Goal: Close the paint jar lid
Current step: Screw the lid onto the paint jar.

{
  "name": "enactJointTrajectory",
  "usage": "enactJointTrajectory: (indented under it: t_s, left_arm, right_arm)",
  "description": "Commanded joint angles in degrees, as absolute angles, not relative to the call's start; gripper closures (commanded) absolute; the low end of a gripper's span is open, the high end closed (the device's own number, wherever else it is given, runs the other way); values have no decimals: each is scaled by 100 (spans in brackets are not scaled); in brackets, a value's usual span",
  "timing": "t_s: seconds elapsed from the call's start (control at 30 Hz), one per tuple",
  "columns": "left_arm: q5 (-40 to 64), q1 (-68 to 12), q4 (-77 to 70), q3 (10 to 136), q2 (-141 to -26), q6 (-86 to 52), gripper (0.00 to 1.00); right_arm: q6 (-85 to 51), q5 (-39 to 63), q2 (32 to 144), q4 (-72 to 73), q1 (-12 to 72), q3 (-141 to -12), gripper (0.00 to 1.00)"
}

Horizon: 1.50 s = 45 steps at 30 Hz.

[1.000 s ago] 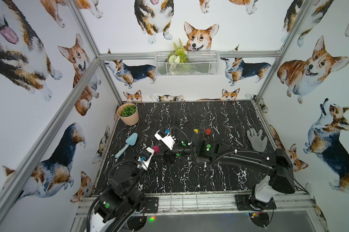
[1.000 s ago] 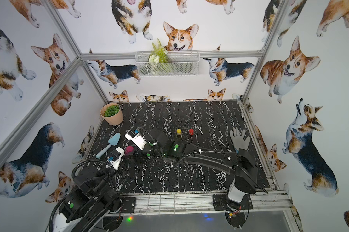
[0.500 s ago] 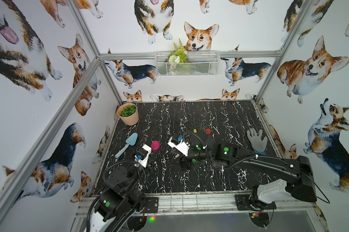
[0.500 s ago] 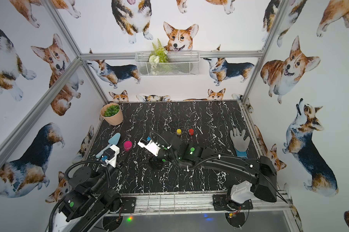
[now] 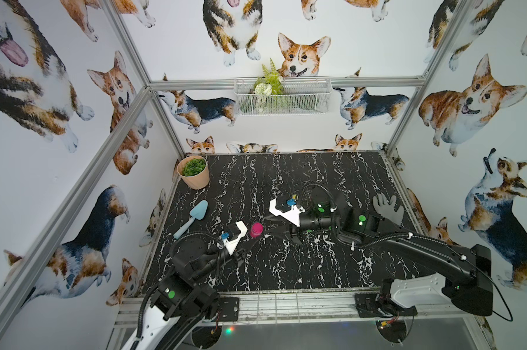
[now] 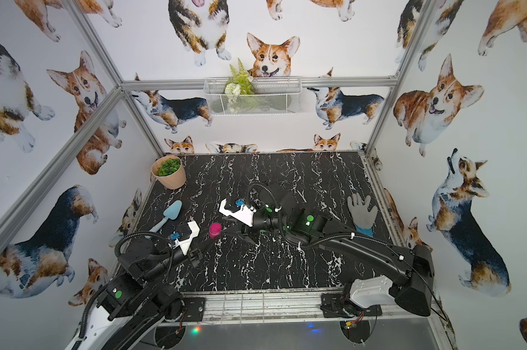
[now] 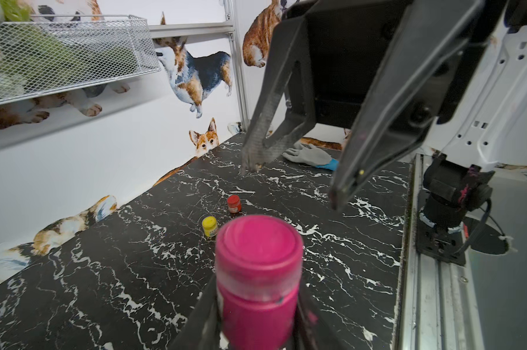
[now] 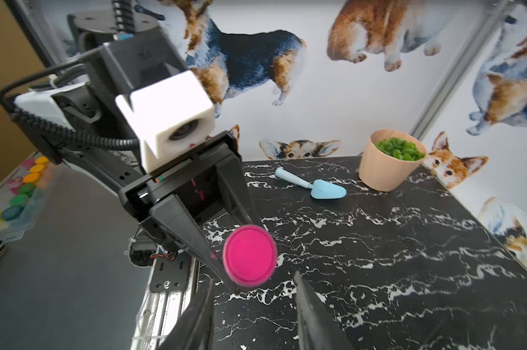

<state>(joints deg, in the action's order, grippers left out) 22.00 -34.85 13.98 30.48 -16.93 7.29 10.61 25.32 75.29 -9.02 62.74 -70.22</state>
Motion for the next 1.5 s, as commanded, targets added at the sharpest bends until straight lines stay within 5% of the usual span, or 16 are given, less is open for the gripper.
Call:
enactJointTrajectory:
  t_s: [0.0, 1.47]
  left_arm:
    - [2497, -3480, 1116, 3092, -1685, 703, 76]
    - [2171, -3480, 1178, 3102, -1582, 778, 76]
  right_arm:
    - [1489, 2989, 7743, -714, 6259, -7268, 61]
    - [1291, 3067, 8269, -905, 6246, -7628, 63]
